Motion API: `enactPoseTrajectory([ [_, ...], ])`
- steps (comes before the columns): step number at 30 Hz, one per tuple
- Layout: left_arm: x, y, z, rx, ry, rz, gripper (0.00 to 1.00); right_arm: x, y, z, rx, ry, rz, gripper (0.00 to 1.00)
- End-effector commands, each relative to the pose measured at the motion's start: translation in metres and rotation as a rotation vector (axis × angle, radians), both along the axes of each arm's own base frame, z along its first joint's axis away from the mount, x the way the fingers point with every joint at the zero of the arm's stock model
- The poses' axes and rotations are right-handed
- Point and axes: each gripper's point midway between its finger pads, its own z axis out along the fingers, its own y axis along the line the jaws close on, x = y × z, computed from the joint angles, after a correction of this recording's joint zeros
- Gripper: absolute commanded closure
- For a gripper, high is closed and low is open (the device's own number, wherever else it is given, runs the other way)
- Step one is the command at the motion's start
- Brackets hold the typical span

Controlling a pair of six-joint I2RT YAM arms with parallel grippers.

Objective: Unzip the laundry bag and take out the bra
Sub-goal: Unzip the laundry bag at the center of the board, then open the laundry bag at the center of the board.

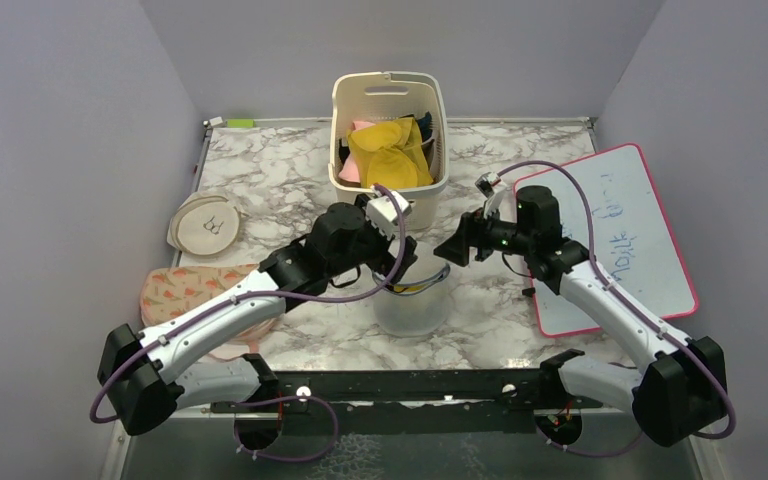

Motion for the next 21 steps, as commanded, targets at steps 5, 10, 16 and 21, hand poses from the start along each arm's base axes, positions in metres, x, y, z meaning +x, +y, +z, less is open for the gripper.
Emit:
enactPoseTrajectory([
  [5,0.003,0.033,-0.001,-0.058,0.102,0.100,0.07,-0.007,0.013,0.019,0.054,-0.071,0.120,0.28],
  [10,0.000,0.046,-0.027,-0.091,0.214,0.180,0.04,-0.015,0.030,0.014,0.022,-0.067,0.204,0.27],
  [16,-0.006,0.057,-0.061,-0.141,0.332,0.290,0.04,-0.043,0.070,0.010,-0.040,-0.089,0.328,0.28],
  [21,-0.009,0.059,-0.074,-0.257,0.411,0.371,0.02,-0.048,0.075,0.008,-0.031,-0.089,0.349,0.28],
])
